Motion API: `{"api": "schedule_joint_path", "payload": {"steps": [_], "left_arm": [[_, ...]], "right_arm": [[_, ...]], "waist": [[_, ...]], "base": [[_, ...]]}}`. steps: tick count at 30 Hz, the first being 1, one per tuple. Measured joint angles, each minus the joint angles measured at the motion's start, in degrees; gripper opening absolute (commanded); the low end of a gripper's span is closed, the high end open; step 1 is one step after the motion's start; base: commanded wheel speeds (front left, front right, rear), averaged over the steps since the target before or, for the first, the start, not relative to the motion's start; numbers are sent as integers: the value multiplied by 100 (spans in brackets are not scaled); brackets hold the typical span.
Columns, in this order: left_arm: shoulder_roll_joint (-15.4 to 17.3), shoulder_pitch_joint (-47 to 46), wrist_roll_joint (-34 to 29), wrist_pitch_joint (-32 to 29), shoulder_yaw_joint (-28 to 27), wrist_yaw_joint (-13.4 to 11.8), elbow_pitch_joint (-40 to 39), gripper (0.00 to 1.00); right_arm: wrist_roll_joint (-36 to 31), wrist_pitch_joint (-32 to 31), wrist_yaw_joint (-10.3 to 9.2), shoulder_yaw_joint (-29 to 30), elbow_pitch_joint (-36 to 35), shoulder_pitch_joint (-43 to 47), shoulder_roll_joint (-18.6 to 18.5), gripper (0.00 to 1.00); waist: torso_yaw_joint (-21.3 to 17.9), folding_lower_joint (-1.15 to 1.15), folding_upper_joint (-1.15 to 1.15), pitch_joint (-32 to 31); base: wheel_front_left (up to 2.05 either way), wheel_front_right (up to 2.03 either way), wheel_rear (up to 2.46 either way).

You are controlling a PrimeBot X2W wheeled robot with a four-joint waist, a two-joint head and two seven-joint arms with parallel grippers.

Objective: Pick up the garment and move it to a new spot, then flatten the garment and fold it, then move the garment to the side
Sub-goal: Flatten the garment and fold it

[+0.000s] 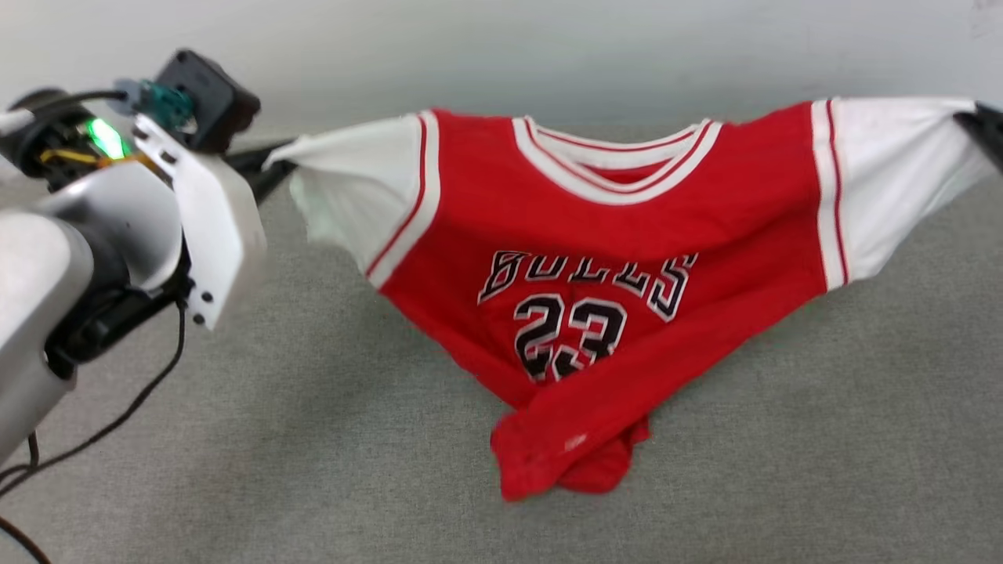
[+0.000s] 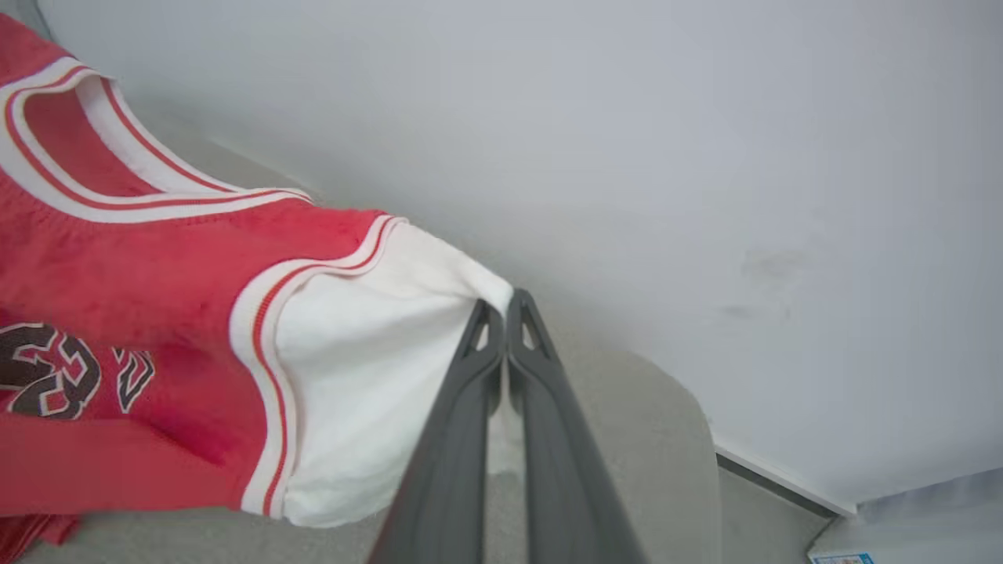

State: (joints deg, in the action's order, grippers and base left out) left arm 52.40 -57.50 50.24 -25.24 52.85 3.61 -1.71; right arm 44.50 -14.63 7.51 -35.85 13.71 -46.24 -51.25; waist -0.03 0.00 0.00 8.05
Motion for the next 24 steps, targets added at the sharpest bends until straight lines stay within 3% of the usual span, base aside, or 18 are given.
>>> {"api": "schedule_joint_path", "payload": {"steps": [4, 12, 24], "left_arm": [[-108, -335, -148, 181, -159, -1, 62, 0], [-675, -1241, -538, 482, -320, 77, 619, 0], [-1500, -3033, -1053, 1129, -616, 224, 2079, 0]], "right_arm": [[-259, 102, 1, 271, -40, -268, 166, 0], [-844, -44, 1, 653, 44, -1168, 619, 0], [-1784, -140, 1, 374, 1067, -3351, 1227, 0]], "waist": [[-1, 0, 0, -128], [39, 0, 0, -2], [60, 0, 0, 889]], "base": [[0, 0, 0], [0, 0, 0], [0, 0, 0]]}}
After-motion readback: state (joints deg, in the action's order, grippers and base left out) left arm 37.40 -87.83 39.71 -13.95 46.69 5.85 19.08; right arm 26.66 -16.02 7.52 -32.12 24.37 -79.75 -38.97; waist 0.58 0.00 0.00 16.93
